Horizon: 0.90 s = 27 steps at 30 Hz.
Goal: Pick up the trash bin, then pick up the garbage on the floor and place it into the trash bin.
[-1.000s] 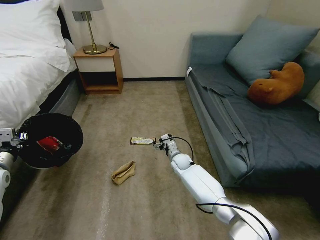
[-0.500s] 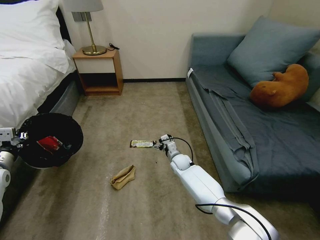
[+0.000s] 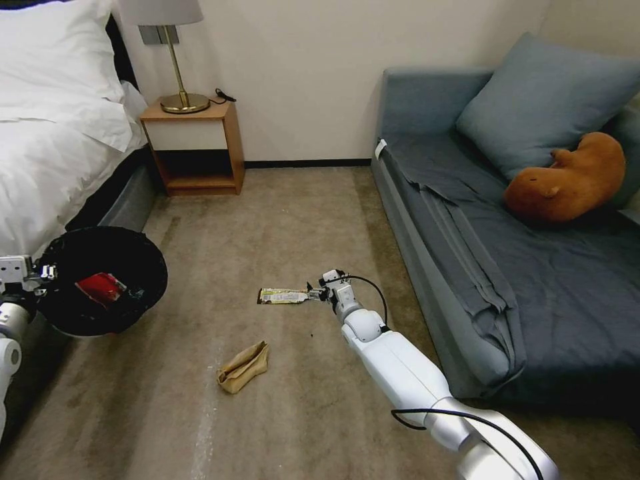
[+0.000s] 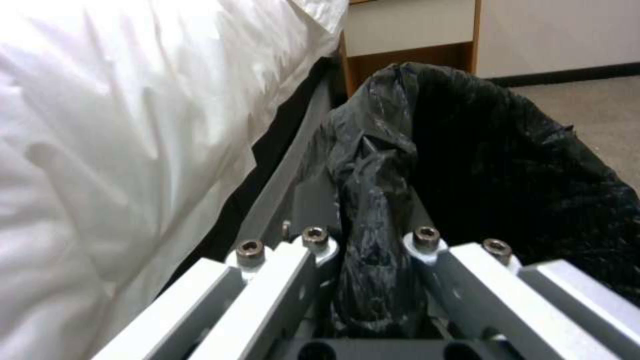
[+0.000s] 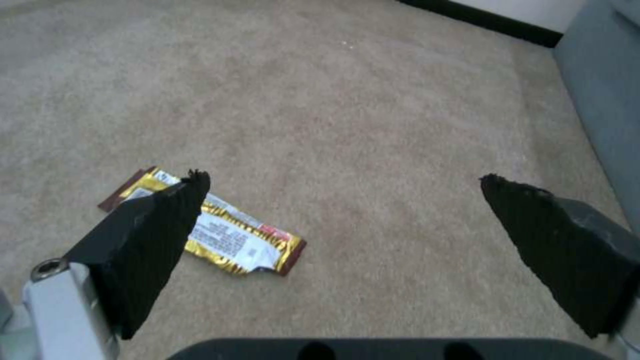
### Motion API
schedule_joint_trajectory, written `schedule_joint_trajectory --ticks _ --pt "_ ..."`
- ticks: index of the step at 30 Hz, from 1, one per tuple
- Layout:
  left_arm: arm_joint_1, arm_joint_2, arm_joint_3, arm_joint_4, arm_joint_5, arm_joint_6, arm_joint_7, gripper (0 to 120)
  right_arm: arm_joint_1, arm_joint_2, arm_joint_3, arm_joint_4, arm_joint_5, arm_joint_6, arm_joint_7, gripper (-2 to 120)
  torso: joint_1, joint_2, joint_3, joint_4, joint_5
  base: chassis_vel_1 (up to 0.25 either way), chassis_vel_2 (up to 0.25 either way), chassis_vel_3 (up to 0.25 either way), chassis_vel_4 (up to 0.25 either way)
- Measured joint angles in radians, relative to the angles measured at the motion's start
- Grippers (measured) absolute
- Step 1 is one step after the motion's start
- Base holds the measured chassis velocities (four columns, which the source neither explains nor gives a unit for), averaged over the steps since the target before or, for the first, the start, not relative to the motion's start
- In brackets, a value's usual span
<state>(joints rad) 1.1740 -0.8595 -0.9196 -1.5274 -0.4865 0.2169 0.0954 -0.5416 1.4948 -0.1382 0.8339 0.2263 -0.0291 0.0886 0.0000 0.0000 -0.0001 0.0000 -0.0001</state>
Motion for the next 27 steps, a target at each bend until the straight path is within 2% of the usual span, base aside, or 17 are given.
schedule_joint_trajectory --ticks 27 --pt "-0.014 0.017 0.011 0.013 -0.004 -0.005 0.000 6 -0.006 0.007 -0.001 -0.012 -0.010 -0.003 0.000 100 0.000 0.000 0.000 -0.0001 0.0000 -0.056 0.060 0.059 -0.059"
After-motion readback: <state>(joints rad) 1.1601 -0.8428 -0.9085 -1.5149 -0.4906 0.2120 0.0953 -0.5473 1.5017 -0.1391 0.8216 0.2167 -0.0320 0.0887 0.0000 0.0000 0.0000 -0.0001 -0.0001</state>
